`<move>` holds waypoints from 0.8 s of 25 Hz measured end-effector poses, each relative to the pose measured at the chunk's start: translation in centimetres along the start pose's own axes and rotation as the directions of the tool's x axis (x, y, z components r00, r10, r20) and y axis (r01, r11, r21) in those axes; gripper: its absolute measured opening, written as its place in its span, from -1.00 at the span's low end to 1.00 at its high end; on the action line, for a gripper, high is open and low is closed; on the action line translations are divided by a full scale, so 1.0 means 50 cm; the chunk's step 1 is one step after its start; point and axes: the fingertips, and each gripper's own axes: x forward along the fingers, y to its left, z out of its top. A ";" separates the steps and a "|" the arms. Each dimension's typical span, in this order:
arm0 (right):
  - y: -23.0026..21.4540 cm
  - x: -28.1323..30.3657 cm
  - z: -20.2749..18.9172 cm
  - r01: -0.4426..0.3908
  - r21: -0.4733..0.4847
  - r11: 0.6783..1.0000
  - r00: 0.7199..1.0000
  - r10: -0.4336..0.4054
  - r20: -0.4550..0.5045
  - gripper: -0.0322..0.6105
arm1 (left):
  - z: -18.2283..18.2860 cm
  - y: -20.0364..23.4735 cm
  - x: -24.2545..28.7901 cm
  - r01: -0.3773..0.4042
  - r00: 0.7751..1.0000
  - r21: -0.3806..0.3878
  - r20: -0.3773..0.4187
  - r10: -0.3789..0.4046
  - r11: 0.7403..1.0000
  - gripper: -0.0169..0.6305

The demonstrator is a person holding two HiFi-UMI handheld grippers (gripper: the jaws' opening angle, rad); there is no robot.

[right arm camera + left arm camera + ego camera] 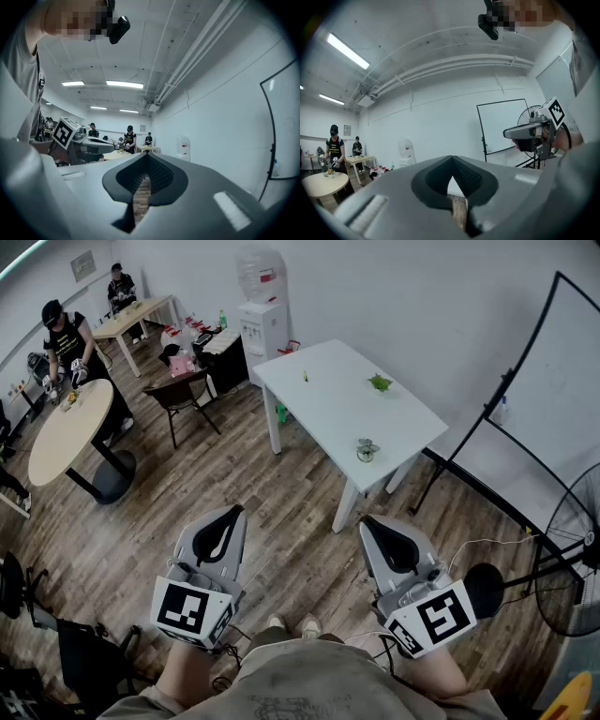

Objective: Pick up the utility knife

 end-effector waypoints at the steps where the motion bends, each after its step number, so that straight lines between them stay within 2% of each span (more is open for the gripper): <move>1: 0.000 -0.001 -0.004 0.001 -0.003 1.000 1.000 -0.001 -0.004 -0.81 | 0.000 -0.002 -0.001 -0.002 1.000 0.001 0.000 0.002 1.000 -0.94; 12: -0.011 -0.009 -0.008 0.009 -0.002 1.000 1.000 -0.009 -0.014 -0.81 | 0.010 -0.011 -0.003 -0.016 1.000 0.000 0.002 0.016 1.000 -0.94; 20: -0.032 -0.019 -0.026 0.028 0.002 1.000 0.999 -0.028 -0.032 -0.81 | -0.003 -0.037 0.015 0.009 1.000 -0.007 -0.003 -0.009 1.000 -0.94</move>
